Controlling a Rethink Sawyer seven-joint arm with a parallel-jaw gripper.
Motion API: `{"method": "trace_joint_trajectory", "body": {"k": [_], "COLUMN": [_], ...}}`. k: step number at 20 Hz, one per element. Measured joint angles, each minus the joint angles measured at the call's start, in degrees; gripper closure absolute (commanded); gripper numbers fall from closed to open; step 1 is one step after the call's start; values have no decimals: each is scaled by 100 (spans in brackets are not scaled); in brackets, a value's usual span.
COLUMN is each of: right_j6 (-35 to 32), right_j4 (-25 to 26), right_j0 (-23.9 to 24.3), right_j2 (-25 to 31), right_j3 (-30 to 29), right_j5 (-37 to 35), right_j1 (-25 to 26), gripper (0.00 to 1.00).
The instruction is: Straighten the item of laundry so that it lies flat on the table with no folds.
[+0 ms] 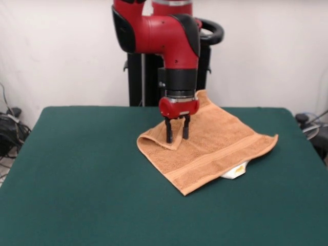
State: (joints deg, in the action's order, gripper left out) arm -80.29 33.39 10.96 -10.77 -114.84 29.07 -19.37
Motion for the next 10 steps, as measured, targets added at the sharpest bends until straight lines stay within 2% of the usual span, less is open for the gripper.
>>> {"method": "trace_joint_trajectory", "body": {"k": [10], "right_j6": [0], "right_j4": [0], "right_j0": [4], "right_j2": [0], "right_j3": [19], "right_j5": [-251], "right_j1": [-59], "gripper": [0]}}
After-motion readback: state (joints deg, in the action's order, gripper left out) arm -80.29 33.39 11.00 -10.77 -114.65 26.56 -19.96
